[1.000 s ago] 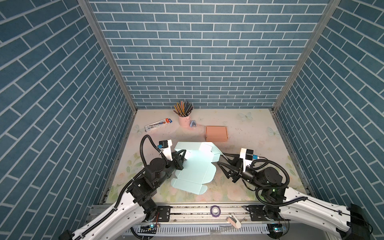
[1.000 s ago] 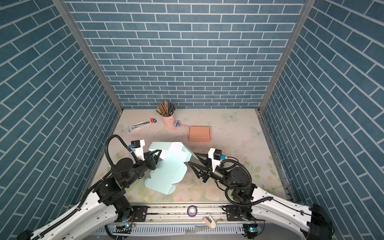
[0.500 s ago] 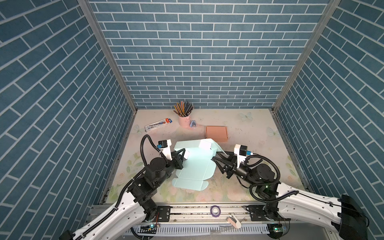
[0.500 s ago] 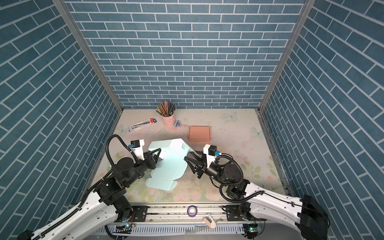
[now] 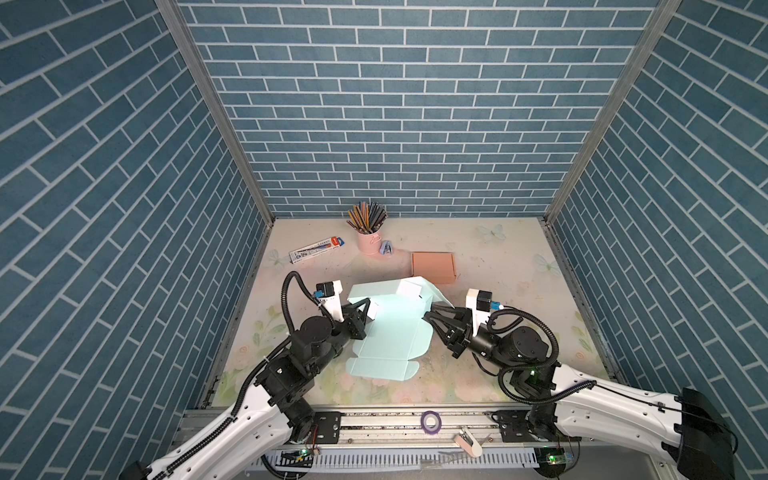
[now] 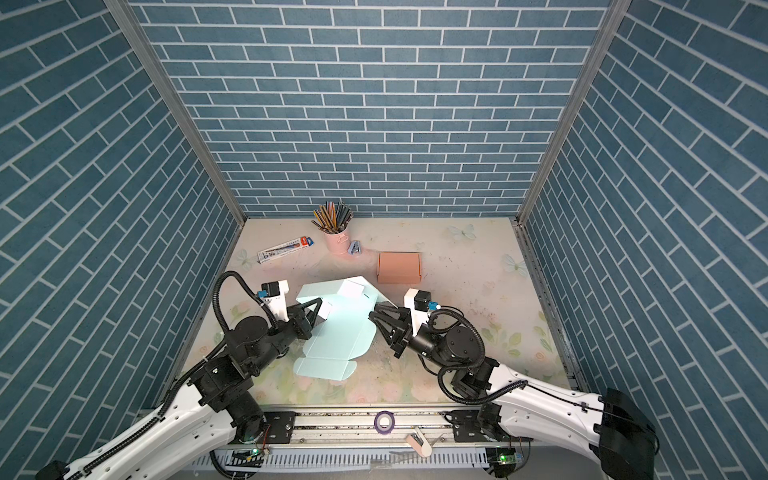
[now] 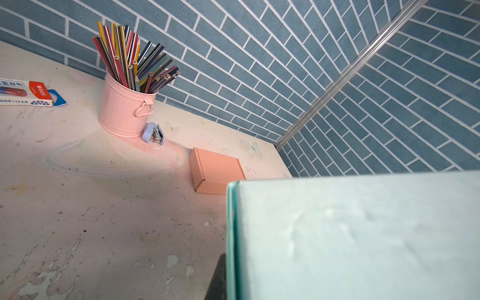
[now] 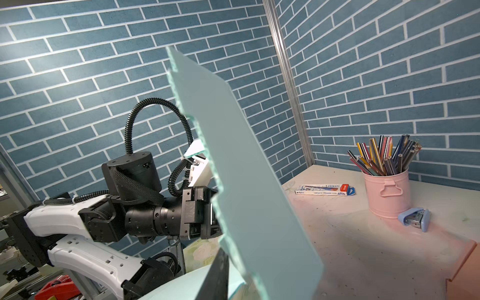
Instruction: Fold the paper box
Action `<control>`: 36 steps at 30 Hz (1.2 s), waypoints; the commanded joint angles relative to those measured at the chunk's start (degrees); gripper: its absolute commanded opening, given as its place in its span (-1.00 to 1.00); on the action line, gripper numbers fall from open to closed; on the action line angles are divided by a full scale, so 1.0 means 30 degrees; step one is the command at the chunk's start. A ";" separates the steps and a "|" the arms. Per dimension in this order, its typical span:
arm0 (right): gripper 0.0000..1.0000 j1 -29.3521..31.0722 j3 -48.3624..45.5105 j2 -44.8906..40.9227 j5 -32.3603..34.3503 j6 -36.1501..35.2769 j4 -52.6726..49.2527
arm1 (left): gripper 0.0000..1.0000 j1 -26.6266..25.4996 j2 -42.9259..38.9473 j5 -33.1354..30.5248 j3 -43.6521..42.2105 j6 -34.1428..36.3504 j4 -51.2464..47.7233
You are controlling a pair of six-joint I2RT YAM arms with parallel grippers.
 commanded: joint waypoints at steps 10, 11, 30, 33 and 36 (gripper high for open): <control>-0.26 -0.0027 0.1211 0.1213 -0.1381 0.0653 -0.0422 | -0.77 0.0140 0.0010 0.0265 -0.0537 -0.0173 0.0892; -0.23 -0.0034 0.1265 0.1324 -0.1450 0.0686 -0.0386 | -0.77 0.0126 0.0047 0.0287 -0.0596 -0.0162 0.0922; -0.17 -0.0027 -0.0192 -0.4502 -0.1110 -0.0543 -0.4093 | -0.77 0.1174 -0.0861 0.0653 -0.0851 -0.0023 -0.0189; -0.17 -0.0024 -0.0170 -0.6760 -0.0799 -0.1226 -0.5929 | -0.77 0.1564 -0.1280 0.1004 -0.0757 0.0154 -0.0720; -0.17 -0.0048 0.0163 -0.8606 0.0824 -0.1936 -0.8380 | -0.77 0.1859 -0.1581 0.1421 -0.0523 0.0563 -0.1519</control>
